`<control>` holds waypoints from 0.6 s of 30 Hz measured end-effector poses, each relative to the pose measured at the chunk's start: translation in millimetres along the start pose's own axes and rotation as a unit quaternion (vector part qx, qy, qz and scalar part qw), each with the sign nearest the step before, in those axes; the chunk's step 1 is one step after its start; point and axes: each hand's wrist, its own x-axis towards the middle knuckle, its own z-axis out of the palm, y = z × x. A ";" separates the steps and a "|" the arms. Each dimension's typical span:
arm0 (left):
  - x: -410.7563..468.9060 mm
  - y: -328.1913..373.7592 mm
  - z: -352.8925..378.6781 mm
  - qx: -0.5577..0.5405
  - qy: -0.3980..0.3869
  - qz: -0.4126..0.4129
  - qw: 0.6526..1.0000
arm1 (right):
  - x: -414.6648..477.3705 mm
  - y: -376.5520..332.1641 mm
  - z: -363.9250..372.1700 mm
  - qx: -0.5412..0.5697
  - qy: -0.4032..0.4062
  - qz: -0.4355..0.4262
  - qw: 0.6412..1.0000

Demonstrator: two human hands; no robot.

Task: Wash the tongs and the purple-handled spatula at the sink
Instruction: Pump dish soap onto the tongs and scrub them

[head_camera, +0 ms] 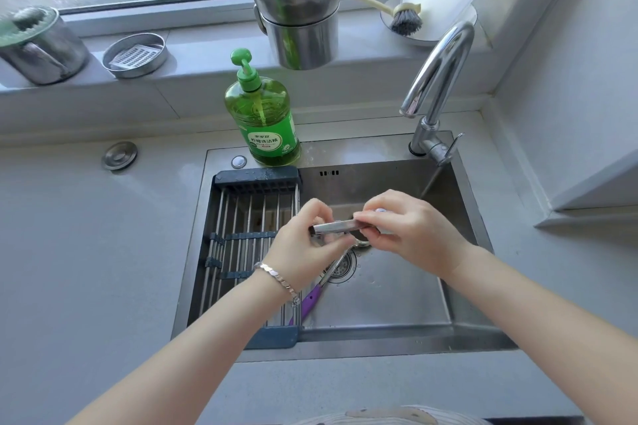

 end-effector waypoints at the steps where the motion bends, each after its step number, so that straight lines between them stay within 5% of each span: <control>1: -0.3 2.3 -2.4 0.020 -0.002 -0.012 1.000 | 2.6 0.7 -0.9 0.000 -0.018 -0.009 1.000; 7: 4.6 16.8 -14.4 0.204 0.037 0.049 0.977 | 24.9 11.2 -14.2 -0.022 -0.119 -0.021 0.992; 9: 7.6 14.8 -11.0 0.186 -0.002 -0.005 0.982 | 29.8 15.9 -19.5 -0.061 -0.085 -0.025 0.994; 11: 8.4 10.7 -8.9 0.076 -0.004 -0.108 0.991 | 32.6 20.0 -29.0 -0.021 0.006 0.099 0.995; 12: 7.8 9.4 -8.2 -0.006 -0.007 -0.166 0.986 | 31.7 22.4 -33.8 0.039 0.068 0.213 0.974; 14: 6.5 8.7 -5.1 -0.207 -0.036 -0.269 0.940 | 27.2 24.7 -39.9 0.212 0.125 0.430 0.869; 16: 4.6 10.3 0.3 -0.347 -0.078 -0.319 0.878 | 22.3 20.9 -34.6 0.370 0.085 0.532 0.757; 18: 2.5 11.4 7.9 -0.382 -0.113 -0.325 0.858 | 20.7 9.8 -23.8 0.436 0.034 0.562 0.702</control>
